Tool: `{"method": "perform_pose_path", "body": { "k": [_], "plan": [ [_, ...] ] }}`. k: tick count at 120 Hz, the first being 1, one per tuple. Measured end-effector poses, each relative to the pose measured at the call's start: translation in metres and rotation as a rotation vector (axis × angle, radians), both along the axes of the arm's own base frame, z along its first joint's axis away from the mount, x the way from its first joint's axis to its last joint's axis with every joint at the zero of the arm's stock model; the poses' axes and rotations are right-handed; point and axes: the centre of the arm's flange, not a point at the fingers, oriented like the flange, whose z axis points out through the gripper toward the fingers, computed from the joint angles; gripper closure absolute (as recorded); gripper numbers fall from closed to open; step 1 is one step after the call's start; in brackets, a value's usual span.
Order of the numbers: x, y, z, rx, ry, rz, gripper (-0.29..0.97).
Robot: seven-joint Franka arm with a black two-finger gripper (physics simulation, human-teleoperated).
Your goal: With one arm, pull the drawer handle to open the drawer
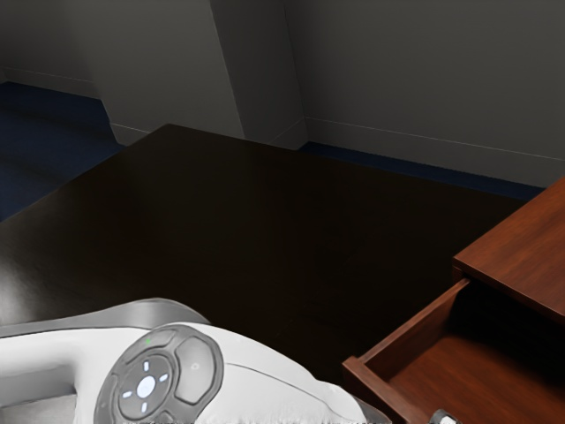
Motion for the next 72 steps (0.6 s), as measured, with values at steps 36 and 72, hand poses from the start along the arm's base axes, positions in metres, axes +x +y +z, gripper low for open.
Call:
{"method": "perform_pose_path", "body": {
  "k": [36, 72],
  "plan": [
    [-0.001, -0.011, 0.068, -0.090, -0.048, -0.002, 0.48],
    [0.109, 0.090, 0.175, -0.041, 0.091, 0.241, 0.25]
  ]
}}
